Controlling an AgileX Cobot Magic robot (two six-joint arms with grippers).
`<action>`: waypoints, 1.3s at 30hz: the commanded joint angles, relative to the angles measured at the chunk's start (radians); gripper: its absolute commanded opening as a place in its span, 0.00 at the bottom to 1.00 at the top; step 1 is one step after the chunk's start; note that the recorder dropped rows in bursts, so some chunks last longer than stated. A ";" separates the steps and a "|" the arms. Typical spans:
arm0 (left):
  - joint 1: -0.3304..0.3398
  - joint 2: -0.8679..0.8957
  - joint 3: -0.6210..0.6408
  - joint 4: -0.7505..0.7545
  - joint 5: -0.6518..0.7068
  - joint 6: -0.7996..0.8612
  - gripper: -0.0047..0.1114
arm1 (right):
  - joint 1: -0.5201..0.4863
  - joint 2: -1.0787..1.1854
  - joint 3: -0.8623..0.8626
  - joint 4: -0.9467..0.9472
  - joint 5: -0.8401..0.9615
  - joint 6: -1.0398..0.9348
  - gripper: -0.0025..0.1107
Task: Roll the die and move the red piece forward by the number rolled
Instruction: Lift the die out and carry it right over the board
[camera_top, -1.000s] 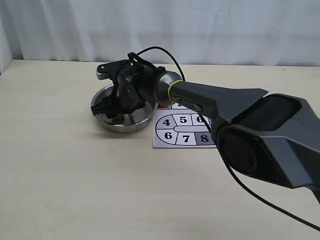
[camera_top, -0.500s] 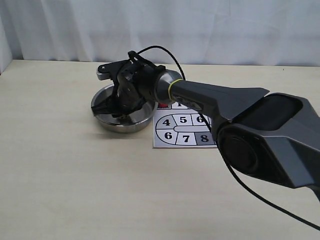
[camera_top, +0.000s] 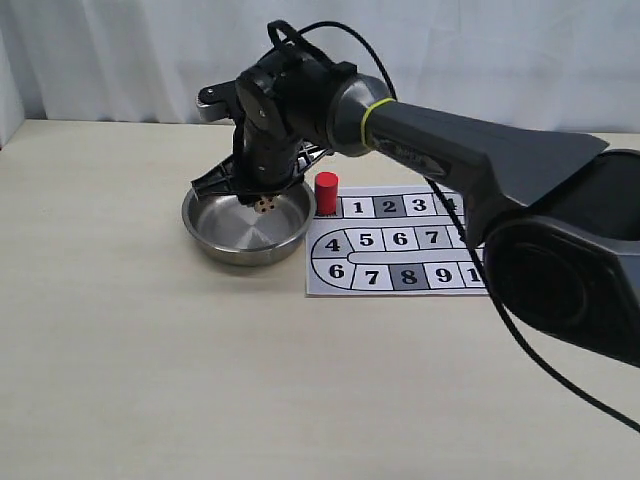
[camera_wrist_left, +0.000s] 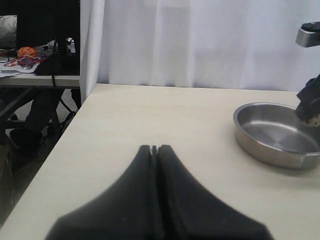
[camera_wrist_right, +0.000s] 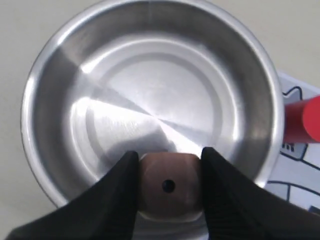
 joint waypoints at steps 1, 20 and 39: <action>0.000 0.000 0.002 -0.004 -0.013 -0.003 0.04 | 0.002 -0.068 0.037 0.001 0.073 -0.021 0.06; 0.000 0.000 0.002 -0.004 -0.013 -0.003 0.04 | -0.119 -0.483 0.751 -0.041 -0.241 -0.014 0.06; 0.000 0.000 0.002 -0.004 -0.013 -0.003 0.04 | -0.460 -0.544 1.049 -0.111 -0.458 -0.014 0.06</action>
